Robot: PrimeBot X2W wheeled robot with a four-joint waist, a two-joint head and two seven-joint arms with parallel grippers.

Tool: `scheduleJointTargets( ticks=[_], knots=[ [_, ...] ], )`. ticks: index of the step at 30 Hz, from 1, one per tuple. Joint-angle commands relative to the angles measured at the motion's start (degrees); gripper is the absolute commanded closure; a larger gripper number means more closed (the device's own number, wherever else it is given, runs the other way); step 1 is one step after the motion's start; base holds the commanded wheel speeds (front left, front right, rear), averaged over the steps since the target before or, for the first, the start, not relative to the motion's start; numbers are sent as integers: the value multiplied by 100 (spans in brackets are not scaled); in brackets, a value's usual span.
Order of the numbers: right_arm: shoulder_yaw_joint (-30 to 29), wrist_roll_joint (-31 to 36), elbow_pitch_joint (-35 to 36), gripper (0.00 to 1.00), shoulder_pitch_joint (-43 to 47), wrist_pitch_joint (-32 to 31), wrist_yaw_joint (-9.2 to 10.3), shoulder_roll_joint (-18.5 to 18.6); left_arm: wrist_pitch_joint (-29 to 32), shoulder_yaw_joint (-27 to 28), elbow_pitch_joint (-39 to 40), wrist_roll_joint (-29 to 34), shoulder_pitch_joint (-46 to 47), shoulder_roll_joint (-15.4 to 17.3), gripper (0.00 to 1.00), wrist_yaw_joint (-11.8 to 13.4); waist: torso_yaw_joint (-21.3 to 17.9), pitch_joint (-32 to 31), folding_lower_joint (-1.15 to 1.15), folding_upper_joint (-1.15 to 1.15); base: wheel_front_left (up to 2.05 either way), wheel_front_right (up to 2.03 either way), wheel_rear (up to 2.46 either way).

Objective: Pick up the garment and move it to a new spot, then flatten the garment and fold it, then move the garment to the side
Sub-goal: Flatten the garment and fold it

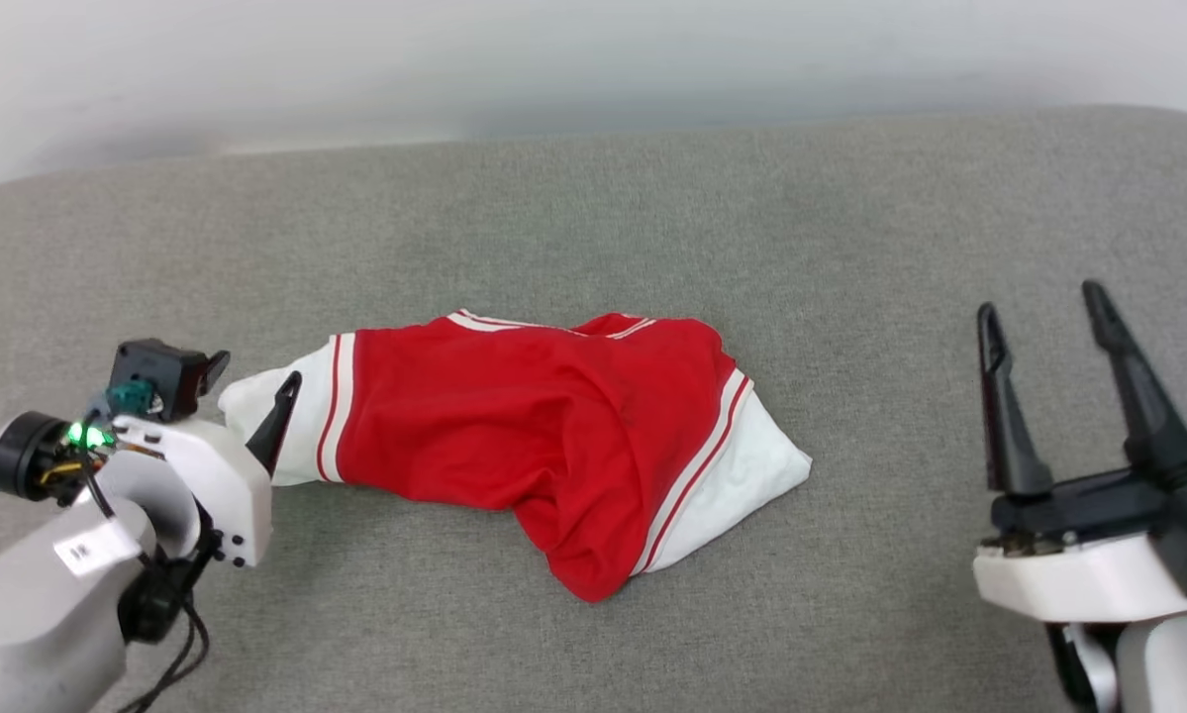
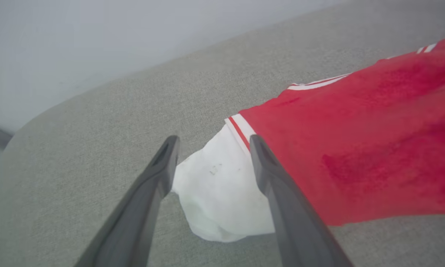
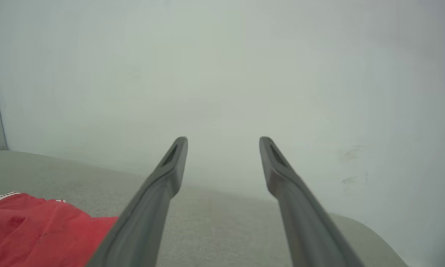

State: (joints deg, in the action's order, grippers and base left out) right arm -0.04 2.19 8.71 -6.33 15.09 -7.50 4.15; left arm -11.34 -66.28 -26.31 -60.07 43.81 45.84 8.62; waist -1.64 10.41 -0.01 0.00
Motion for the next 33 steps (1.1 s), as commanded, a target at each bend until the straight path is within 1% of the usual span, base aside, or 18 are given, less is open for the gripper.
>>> scheduleJointTargets(
  ticks=[1,4,5,7,11,13,15,17,19,22,26,28,30,32,33],
  knots=[
    [4,17,49,0,-107,11,2,78,-83,32,47,34,-121,-49,0,77,39,-89,1,0,0,0,0],
    [94,17,199,0,-381,11,2,345,-348,336,303,179,-319,-75,0,508,78,-177,1,0,0,0,0],
    [139,29,240,0,-495,11,2,466,-371,499,415,246,-424,-92,0,696,93,-195,1,0,0,0,0],
    [269,25,298,0,-715,11,2,697,-390,1046,828,565,-606,-170,0,1069,125,-213,1,0,0,0,0],
    [694,-79,229,0,-1171,11,2,1225,-383,2191,1607,1388,-1485,-363,0,1701,174,-237,1,0,0,0,0],
    [971,-195,87,0,-1401,11,3,1503,-384,2744,1961,1828,-1939,-527,0,1928,196,-252,1,0,0,0,0],
    [1318,-412,-241,0,-1548,8,2,1782,-385,3173,2243,2232,-2458,-716,0,2070,216,-277,1,0,0,0,0],
    [1770,-712,-507,0,-1847,-176,3,2084,-385,3556,2474,2559,-2856,-908,0,2115,236,-289,1,0,0,0,0],
    [2299,-1188,-729,0,-2092,-658,3,2362,-385,3834,2632,2836,-3197,-1112,0,2102,264,-280,1,0,0,0,0],
    [3212,-1906,-883,0,-2542,-1637,3,2879,-386,4162,2789,3187,-3551,-1396,0,2007,313,-222,1,0,0,0,0],
    [4243,-2887,-925,0,-3150,-2930,3,3320,-385,4483,2859,3556,-3804,-1729,0,1825,392,-115,1,0,0,0,0],
    [4677,-3299,-943,0,-3437,-3538,4,3492,-386,4623,2876,3709,-3829,-1889,0,1721,438,-44,1,0,0,0,0],
    [5023,-3739,-1000,0,-3638,-4154,3,3576,-386,4744,2851,3843,-3855,-2022,0,1619,483,29,1,0,0,0,0],
    [5355,-3952,-1014,0,-3922,-4643,3,3707,-386,4844,2840,3964,-3839,-2149,0,1509,536,118,1,0,0,0,0],
    [5503,-4109,-1052,0,-4011,-4850,3,3707,-386,4917,2867,4036,-3807,-2228,0,1472,557,168,1,0,0,0,0]
  ],
)
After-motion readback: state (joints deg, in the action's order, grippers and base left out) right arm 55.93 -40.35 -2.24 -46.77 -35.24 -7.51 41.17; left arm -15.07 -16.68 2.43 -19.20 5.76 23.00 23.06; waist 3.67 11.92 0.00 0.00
